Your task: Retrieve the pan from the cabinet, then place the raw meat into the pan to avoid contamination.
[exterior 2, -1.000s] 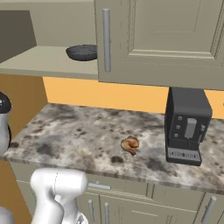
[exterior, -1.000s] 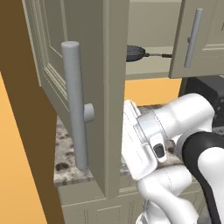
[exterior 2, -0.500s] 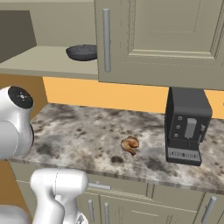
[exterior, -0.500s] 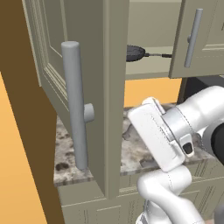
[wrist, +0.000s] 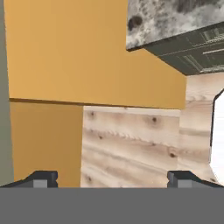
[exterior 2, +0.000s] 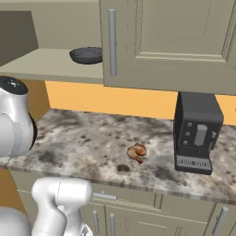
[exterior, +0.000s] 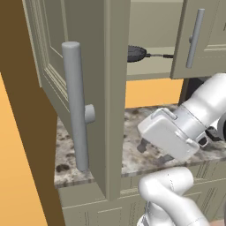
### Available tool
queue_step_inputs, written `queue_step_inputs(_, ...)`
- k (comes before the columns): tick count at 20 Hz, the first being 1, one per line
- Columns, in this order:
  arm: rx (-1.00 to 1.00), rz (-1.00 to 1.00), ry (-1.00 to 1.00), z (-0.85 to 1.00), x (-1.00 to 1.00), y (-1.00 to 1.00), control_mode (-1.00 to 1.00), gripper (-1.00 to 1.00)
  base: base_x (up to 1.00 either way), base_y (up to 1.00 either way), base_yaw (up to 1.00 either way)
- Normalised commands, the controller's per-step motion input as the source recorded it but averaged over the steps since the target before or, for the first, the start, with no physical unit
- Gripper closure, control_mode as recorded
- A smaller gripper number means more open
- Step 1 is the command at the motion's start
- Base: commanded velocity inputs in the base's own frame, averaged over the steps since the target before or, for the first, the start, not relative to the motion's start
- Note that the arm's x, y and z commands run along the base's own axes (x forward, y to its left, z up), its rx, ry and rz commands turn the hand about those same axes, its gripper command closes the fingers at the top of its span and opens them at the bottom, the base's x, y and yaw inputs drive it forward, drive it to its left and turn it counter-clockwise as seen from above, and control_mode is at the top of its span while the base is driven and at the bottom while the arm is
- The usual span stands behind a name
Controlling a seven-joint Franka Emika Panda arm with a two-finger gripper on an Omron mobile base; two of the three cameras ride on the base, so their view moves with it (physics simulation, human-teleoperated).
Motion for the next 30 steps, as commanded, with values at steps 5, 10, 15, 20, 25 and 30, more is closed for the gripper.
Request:
queue_step_inputs(5, -0.38, 0.21, -0.05, 0.00, 0.00, -0.44, -1.00, -1.00, 0.00, 0.00, 0.00)
queue_step_inputs(10, -0.37, 0.14, 0.03, 0.00, 0.01, -0.56, -1.00, -1.00, 0.00, 0.00, 0.00)
queue_step_inputs(15, -0.31, 0.00, -0.01, 0.00, 0.00, -0.73, -1.00, -1.00, 0.00, 0.00, 0.00)
queue_step_inputs(20, -0.17, -0.13, -0.16, -0.11, 0.03, -0.66, -1.00, -1.00, 0.00, 0.00, 0.00)
queue_step_inputs(25, -0.07, -0.19, -0.24, -0.24, 0.10, -0.50, -1.00, -1.00, 0.00, 0.00, 0.00)
queue_step_inputs(30, 0.00, -0.14, -0.15, 0.20, 0.25, -0.26, -1.00, -1.00, 0.00, 0.00, 0.00)
